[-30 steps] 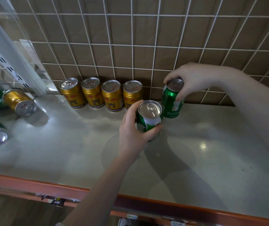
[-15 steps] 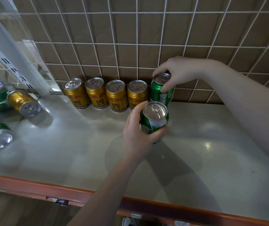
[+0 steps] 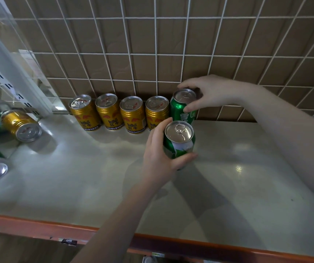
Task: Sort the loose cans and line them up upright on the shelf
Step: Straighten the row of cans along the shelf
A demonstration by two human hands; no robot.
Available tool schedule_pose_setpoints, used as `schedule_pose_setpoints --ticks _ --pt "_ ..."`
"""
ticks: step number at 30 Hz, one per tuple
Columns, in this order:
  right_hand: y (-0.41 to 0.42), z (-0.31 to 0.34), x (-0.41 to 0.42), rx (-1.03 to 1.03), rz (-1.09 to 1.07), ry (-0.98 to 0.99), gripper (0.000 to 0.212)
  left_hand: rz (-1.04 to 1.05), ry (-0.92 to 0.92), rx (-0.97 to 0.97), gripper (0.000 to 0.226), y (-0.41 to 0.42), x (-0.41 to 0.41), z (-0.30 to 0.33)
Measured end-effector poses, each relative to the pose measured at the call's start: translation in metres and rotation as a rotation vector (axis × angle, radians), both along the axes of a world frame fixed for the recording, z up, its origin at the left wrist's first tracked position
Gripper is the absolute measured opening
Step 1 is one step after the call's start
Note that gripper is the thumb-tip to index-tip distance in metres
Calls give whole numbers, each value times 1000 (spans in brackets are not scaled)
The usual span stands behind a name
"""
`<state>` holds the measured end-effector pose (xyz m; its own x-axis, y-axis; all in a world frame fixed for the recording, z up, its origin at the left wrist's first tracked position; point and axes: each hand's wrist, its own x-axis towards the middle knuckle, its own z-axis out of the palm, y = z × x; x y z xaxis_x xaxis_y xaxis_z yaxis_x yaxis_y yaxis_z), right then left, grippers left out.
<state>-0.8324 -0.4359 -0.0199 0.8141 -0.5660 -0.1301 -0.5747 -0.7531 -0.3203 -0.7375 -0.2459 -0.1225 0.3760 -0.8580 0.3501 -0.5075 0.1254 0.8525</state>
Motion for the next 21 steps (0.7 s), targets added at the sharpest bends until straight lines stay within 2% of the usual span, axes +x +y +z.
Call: schedule_pose_setpoints --ticks 5,10,14,18,21 --pt "14 -32 -48 -130 -233 -138 51 -154 -37 71 83 1 15 21" --pt "55 -96 -97 -260 -482 -116 37 -428 -255 261 70 -6 34 51" --pt "87 -134 -117 -341 -545 -116 25 -545 -411 377 70 -17 45 69" --pt "97 -141 -120 -308 -590 -191 45 -598 -516 455 67 -31 50 86" --pt "94 -136 -123 -289 -594 -154 46 -623 -553 497 60 -39 46 95"
